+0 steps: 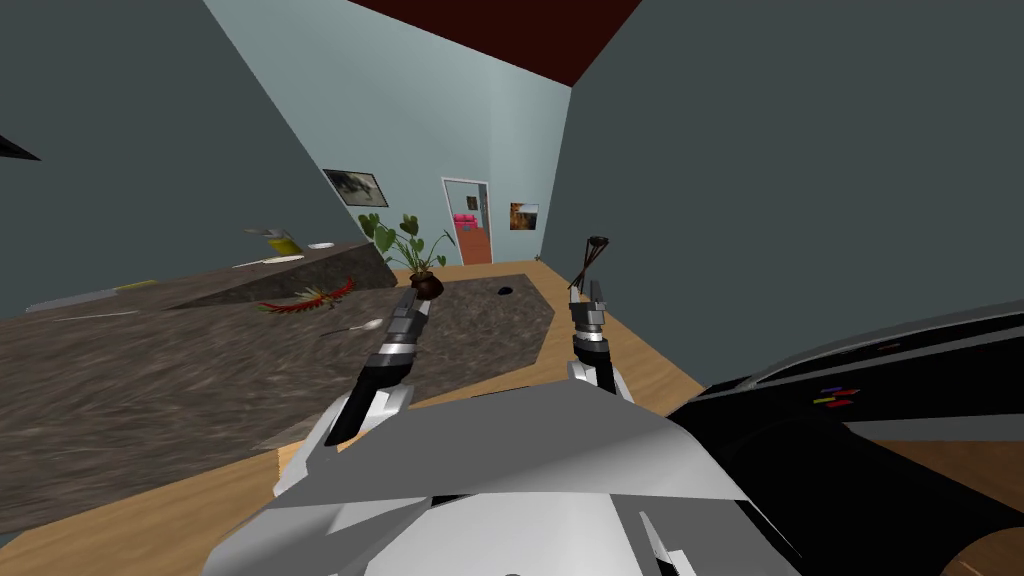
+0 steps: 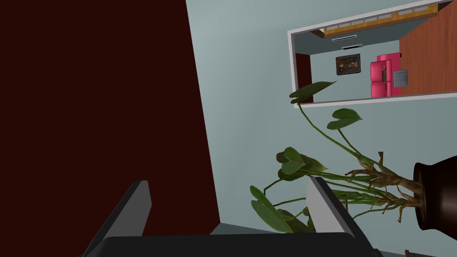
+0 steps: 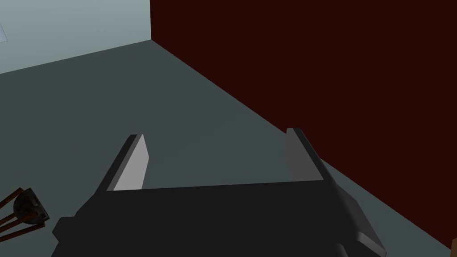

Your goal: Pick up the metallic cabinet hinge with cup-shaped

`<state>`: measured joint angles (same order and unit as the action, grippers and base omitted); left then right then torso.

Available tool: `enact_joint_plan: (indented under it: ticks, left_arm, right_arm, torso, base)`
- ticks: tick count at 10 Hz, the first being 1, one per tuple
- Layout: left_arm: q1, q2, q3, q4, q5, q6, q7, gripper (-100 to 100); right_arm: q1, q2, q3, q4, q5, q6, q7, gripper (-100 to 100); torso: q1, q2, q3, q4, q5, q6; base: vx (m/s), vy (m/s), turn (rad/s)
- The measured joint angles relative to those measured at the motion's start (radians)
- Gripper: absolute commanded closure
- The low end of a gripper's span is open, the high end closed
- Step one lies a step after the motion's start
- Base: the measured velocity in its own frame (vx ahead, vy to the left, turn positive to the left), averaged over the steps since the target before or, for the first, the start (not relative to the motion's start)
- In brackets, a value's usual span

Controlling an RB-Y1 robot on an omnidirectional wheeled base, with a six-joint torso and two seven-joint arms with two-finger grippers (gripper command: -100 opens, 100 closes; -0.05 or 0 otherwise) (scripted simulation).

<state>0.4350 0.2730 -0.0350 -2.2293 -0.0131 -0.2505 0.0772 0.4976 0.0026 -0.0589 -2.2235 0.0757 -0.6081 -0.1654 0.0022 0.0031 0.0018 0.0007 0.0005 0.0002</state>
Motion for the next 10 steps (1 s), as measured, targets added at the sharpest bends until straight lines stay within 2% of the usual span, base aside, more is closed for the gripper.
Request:
enact_joint_plan:
  ticks: [3, 10]
  left_arm:
    - [-0.018, 0.092, -0.003, -0.002, 0.038, 0.068, 0.024, -100]
    - [-0.051, 0.275, -0.015, 0.006, 0.112, 0.196, 0.070, -100]
  right_arm:
    - [0.000, 0.000, 0.000, 0.000, 0.000, 0.000, 0.000, 0]
    - [0.000, 0.000, 0.000, 0.000, 0.000, 0.000, 0.000, 0]
  torso:
    - [0.000, 0.001, 0.000, 0.000, 0.000, 0.000]
    - [0.000, -0.001, 0.000, 0.000, 0.000, -0.001]
  base:
    - [-0.053, 0.027, -0.080]
    - [-0.043, 0.021, -0.127]
